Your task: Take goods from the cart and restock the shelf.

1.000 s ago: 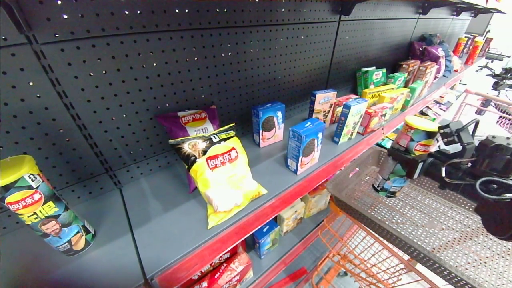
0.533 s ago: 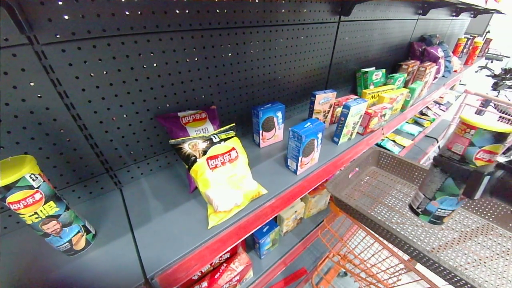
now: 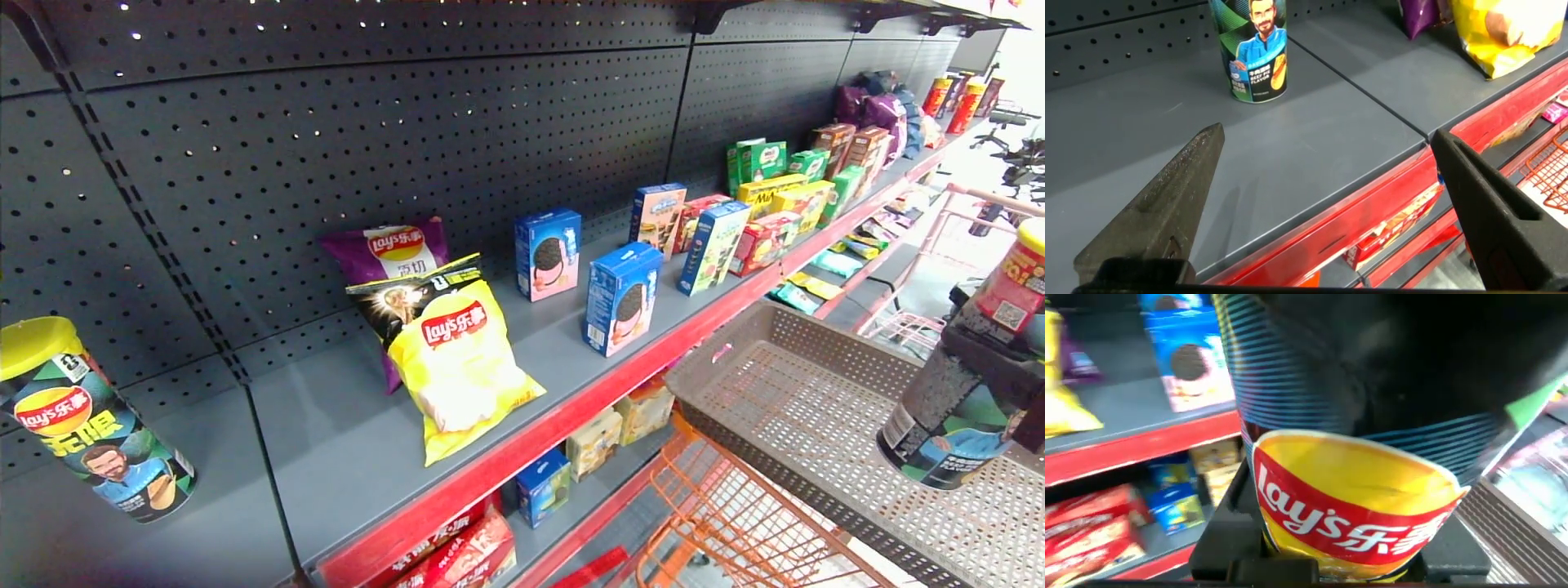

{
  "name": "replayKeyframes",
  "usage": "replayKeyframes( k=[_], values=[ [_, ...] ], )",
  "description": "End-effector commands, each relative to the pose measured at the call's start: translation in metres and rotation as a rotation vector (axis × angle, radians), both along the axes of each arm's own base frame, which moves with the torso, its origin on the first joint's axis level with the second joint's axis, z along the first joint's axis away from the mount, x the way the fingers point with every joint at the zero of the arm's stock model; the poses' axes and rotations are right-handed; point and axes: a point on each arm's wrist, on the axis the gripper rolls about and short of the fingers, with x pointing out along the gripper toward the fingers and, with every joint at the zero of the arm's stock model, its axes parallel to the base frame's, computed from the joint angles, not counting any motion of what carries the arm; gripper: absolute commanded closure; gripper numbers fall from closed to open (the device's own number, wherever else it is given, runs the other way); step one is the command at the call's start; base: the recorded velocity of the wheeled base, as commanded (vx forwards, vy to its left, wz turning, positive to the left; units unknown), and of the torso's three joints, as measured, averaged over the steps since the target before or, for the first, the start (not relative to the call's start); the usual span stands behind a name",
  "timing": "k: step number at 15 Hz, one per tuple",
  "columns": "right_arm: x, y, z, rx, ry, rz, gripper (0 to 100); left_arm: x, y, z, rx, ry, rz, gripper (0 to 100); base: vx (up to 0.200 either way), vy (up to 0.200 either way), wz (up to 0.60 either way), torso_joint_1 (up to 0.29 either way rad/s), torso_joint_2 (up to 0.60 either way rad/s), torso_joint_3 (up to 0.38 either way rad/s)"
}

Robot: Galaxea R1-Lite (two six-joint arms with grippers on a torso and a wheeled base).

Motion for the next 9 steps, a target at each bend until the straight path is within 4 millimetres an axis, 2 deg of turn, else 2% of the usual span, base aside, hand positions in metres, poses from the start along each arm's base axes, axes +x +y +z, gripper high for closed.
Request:
replayKeyframes(
  k=[1,4,6,9],
  values=[
    [-0.008,0.007,0.01,0.001,-0.027,0.057,100,0.0,0.0,0.0,0.0,0.0,0.0,0,0.0,0.0,0.0,0.0,0.0,0.0],
    [-0.009,0.017,0.021,0.007,0.009,0.124,100,0.0,0.0,0.0,0.0,0.0,0.0,0,0.0,0.0,0.0,0.0,0.0,0.0],
    [-0.025,0.021,0.003,-0.002,0.036,0.239,100,0.0,0.0,0.0,0.0,0.0,0.0,0,0.0,0.0,0.0,0.0,0.0,0.0],
    [-0.028,0.02,0.006,-0.009,0.006,0.389,100,0.0,0.0,0.0,0.0,0.0,0.0,0,0.0,0.0,0.0,0.0,0.0,0.0]
  ],
)
